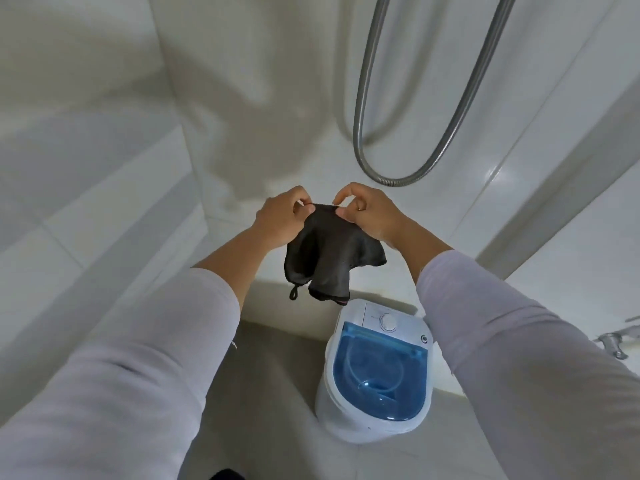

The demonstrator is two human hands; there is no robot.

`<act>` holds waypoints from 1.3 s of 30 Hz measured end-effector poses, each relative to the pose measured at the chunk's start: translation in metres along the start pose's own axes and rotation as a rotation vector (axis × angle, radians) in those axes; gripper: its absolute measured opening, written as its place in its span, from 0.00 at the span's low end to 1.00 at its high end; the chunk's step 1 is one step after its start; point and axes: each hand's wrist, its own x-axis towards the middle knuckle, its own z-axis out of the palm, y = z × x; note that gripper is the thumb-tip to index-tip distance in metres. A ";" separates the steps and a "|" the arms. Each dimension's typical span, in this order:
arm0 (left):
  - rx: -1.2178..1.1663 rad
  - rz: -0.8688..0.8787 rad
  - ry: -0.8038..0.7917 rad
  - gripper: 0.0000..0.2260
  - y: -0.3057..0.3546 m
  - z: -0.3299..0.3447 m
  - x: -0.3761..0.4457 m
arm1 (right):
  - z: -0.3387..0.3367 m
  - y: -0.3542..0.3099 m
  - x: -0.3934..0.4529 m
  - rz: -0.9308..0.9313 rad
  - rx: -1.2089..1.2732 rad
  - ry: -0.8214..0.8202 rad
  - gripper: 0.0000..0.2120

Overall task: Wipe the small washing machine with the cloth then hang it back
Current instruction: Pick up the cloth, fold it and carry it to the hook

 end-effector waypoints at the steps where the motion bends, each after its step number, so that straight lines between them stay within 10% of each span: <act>1: 0.013 0.003 0.016 0.07 0.009 -0.023 0.001 | -0.010 -0.022 0.002 -0.023 0.004 -0.015 0.06; 17: -0.117 0.111 0.232 0.04 0.083 -0.291 0.093 | -0.094 -0.259 0.113 -0.232 -0.298 0.209 0.19; 26: -0.085 0.093 0.415 0.10 0.071 -0.290 0.151 | -0.066 -0.267 0.174 -0.076 -0.181 0.400 0.06; 39: -0.436 -0.101 0.360 0.12 0.061 -0.232 0.119 | -0.022 -0.230 0.152 -0.107 -0.069 0.355 0.15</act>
